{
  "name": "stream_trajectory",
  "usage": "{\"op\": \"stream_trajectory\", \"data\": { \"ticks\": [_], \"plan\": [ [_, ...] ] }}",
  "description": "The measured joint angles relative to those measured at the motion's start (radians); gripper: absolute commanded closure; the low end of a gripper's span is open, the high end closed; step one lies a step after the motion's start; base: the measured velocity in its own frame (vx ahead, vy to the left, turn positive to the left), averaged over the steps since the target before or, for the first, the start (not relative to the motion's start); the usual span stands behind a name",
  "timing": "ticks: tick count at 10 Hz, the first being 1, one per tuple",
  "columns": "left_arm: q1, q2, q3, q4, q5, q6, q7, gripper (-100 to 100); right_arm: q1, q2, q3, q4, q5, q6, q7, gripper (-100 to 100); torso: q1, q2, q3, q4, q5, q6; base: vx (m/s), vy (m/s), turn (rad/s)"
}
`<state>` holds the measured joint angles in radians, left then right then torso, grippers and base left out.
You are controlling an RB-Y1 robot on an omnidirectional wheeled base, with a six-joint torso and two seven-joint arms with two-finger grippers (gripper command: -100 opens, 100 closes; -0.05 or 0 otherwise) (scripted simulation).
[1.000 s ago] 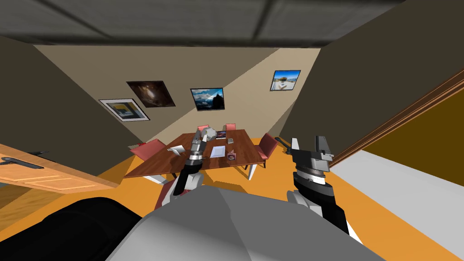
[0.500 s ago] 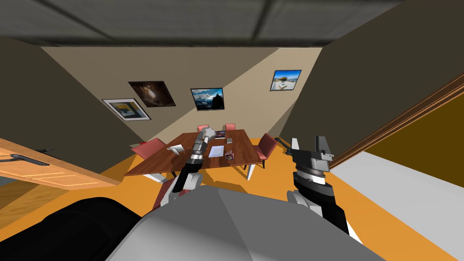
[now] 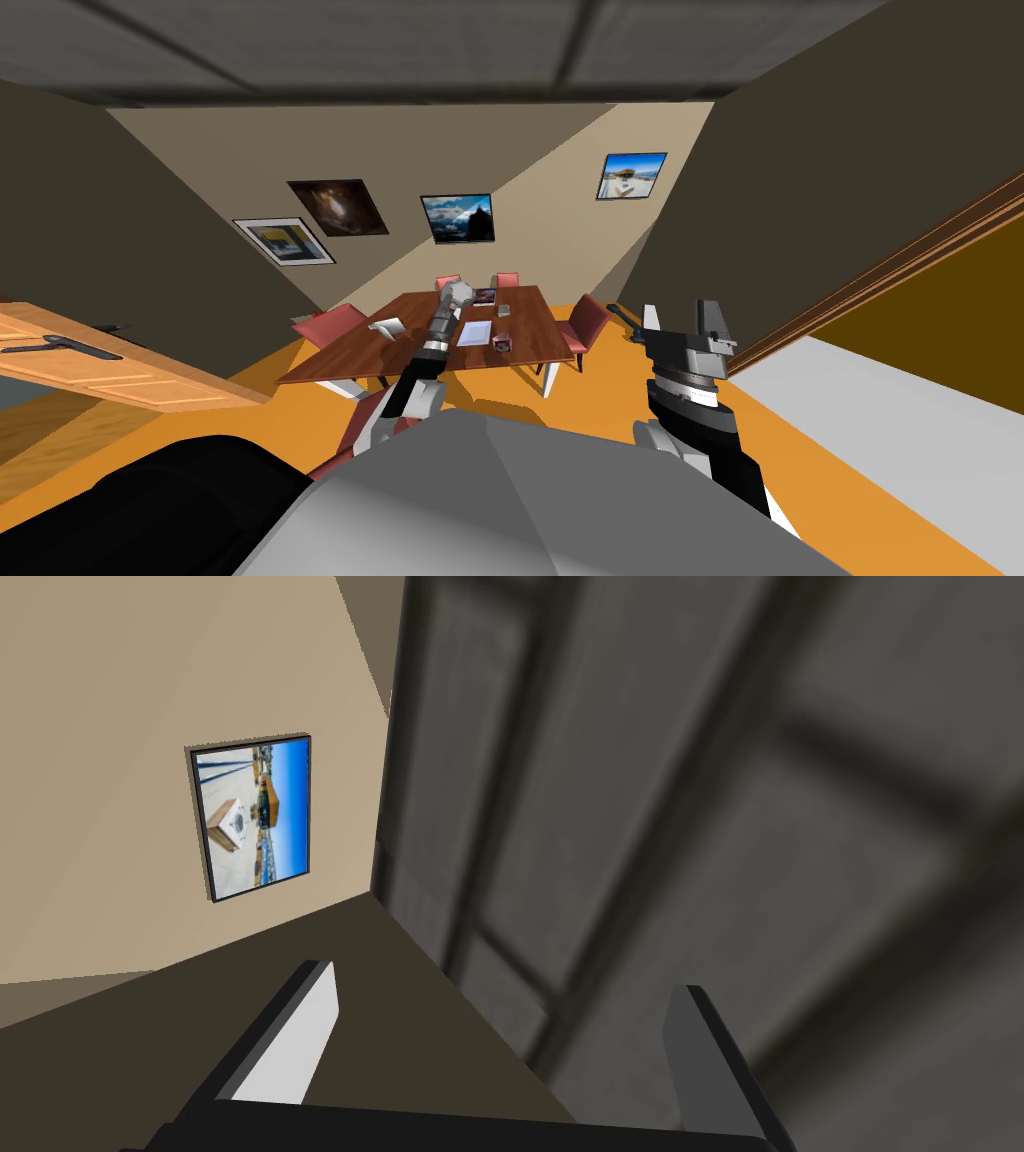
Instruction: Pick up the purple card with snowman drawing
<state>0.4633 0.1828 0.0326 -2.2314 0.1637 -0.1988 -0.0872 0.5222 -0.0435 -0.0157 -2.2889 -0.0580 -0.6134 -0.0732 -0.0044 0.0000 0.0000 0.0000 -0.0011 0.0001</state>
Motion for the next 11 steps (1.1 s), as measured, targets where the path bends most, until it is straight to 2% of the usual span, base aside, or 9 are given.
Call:
{"op": "stream_trajectory", "data": {
  "ticks": [8,9,11],
  "plan": [
    [-0.019,0.01,0.023,0.024,0.039,0.223,-0.007,-100,0.0,0.0,0.0,0.0,0.0,0.0,0.0,0,0.0,-0.001,-0.001,0.0,0.0,0.0,0.009,-0.071,0.023],
    [-0.01,0.012,0.026,0.016,0.046,0.255,-0.008,-100,0.0,0.0,0.0,0.0,0.0,0.0,0.0,0,-0.001,-0.001,-0.001,0.0,0.0,0.0,0.009,-0.075,0.021],
    [-0.017,0.026,0.039,0.031,0.062,0.306,-0.002,-100,0.0,0.0,0.0,0.0,0.0,0.0,0.0,0,-0.001,-0.001,-0.001,0.0,0.0,0.0,0.007,-0.07,0.02]
  ]
}}
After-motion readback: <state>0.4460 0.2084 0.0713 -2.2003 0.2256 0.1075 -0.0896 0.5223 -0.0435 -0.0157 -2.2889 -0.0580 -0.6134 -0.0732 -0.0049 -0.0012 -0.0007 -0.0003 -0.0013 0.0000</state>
